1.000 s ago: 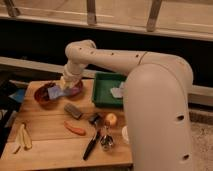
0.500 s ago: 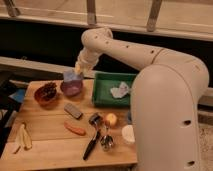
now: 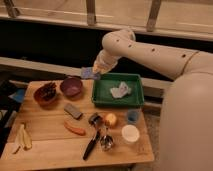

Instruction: Place sponge in tray

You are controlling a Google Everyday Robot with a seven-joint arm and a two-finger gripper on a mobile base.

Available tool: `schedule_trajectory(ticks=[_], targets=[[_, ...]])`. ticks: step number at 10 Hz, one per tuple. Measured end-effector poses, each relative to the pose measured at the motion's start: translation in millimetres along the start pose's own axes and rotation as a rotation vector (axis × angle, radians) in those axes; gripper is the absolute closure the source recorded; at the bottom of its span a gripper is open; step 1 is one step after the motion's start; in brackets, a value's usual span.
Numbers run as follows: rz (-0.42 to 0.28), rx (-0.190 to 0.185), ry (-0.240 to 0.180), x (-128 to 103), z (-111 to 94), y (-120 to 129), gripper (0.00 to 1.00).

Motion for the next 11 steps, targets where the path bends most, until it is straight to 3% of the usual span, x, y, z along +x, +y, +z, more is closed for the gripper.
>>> schedule_trajectory(ticks=[2,7,9,11], targets=[[0.101,0.027,-0.004,13.3,-7.5,-28.0,1.0],[0.113,0.029,-0.002,15.0,-6.6,-28.4,1.0],[0.15,0.033,0.036,15.3,2.8,-40.8,1.0],[0.185,0.066,0.081,22.0,24.5,-68.7,1.0]])
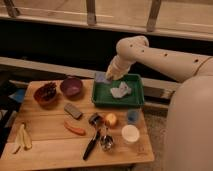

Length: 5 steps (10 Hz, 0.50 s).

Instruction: Place sponge in tray

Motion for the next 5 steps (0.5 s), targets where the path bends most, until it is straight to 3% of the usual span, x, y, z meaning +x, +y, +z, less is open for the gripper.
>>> schedule_trajectory(ticks=[2,5], targets=[[0.059,0.034,0.05,2.4,30.0,-29.5,1.0],[0.149,0.067,0.101,0.5,56.8,-64.4,1.0]])
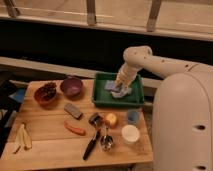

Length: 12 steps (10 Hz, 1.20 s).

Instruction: Place sponge in tray

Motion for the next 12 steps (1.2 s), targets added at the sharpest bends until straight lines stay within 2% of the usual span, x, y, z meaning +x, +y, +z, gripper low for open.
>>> schedule_trajectory(ticks=[2,3,4,7,8,10,12], targets=[[0.026,0.005,0.038,-2.6,15.7,-2.4,0.99],[0.029,0.006,0.063,0.2,24.3,-2.2,0.94],[0.026,0.004,0.081,3.2,31.8,-0.5,0.86],[0.011,-0.008,0.165,25.9,57.8,9.0,0.54],[0.007,-0.014,0.179,30.2,61.0,11.5,0.46],[-0.001,-0.053,0.204,37.5,65.5,22.8,0.25],[-0.01,-0.092,0.211,40.0,65.2,33.8,0.2]])
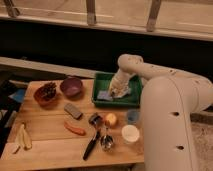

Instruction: Place sponge in tray

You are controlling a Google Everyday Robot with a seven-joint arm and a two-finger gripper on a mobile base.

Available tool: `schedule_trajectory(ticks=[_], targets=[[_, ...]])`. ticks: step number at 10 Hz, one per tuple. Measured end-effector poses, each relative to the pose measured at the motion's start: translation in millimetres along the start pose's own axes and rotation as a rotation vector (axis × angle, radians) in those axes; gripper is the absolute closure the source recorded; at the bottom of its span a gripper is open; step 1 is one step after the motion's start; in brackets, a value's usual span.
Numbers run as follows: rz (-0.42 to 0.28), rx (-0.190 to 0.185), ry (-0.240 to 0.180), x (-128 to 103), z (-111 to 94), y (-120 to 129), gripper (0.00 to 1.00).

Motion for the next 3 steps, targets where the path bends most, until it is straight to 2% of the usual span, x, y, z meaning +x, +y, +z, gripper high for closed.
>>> schedule_trajectory(ticks=[3], targets=[[-0.002,-0.019,0.004,1.1,0.5,5.4,0.2]])
